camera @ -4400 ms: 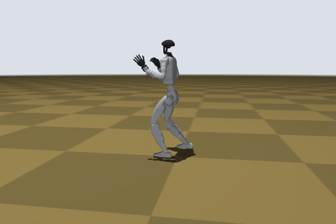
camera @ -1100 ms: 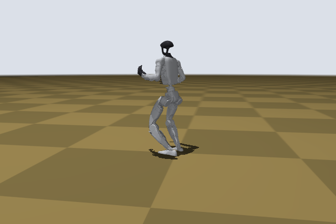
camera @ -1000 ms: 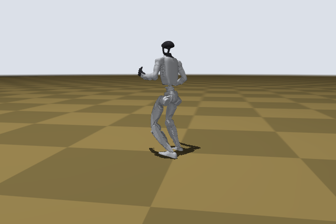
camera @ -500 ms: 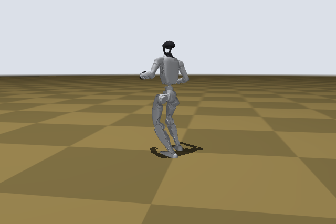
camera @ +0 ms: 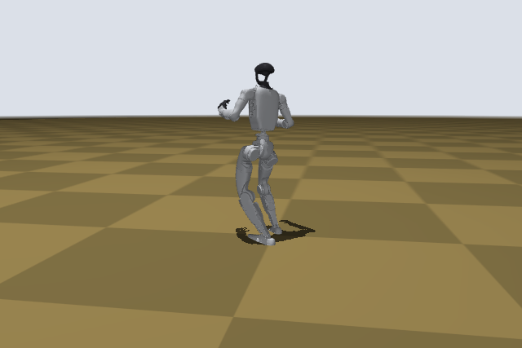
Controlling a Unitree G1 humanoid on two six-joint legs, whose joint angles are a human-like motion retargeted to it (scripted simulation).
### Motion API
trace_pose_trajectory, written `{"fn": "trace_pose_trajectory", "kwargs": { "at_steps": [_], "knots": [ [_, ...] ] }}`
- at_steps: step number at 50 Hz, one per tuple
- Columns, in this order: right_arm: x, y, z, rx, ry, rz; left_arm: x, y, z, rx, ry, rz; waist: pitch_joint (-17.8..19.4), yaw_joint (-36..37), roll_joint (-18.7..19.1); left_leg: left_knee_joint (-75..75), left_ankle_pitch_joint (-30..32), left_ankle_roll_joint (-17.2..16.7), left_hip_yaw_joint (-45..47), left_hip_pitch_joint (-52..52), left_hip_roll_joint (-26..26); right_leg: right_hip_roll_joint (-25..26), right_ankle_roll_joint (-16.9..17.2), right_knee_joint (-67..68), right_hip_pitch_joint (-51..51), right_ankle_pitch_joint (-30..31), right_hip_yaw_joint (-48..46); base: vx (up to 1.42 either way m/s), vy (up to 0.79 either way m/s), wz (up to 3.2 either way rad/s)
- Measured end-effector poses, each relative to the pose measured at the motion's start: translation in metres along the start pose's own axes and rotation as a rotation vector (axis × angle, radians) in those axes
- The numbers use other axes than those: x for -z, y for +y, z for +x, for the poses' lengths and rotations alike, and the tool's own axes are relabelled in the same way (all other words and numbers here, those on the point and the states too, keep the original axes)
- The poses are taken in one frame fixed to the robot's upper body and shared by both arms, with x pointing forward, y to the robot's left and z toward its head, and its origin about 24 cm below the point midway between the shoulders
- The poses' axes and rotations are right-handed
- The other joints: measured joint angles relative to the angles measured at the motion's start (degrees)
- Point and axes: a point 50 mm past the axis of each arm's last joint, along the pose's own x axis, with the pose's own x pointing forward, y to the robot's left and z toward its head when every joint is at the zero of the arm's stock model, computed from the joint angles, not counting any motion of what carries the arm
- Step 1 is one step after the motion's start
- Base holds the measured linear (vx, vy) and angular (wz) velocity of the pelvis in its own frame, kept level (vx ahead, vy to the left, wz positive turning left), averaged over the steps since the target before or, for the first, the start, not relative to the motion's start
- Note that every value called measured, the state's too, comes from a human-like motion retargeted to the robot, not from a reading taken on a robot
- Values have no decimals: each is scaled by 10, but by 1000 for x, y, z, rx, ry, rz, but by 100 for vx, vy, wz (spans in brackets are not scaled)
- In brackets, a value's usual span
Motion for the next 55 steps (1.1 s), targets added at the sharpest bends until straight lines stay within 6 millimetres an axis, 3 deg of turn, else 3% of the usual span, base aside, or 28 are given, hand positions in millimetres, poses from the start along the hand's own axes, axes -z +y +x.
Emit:
{"fn": "trace_pose_trajectory", "kwargs": {
  "at_steps": [9, 18, 35, 55],
  "knots": [
    [-28, -16, 15, 165, -172, -19, -21, 7, 13, -63, -135, -1, -4, -5, 7, 33, -10, 1, -5, -13, 8, -13, -5, 20, -1, -7, -16, 0, 0, 0],
    [-38, -26, 13, 269, -227, -52, -38, 10, 14, -113, -222, -22, -3, -23, -1, 69, -16, 3, -23, -36, 2, -43, -11, 76, -23, -14, -17, 0, -2, 23],
    [-15, -12, -15, 166, -39, -76, -5, -2, -26, -64, 57, -40, 1, -26, -47, 79, -16, 4, -49, -36, -20, -98, -35, 110, -31, -29, -37, 2, -3, 15],
    [-36, -41, 36, 368, -233, -158, 11, -25, -48, 35, 181, -279, -19, 1, -63, 95, -16, 0, -77, -78, -16, -116, -74, 126, -43, -75, -68, 1, -6, 19]
  ]
}}
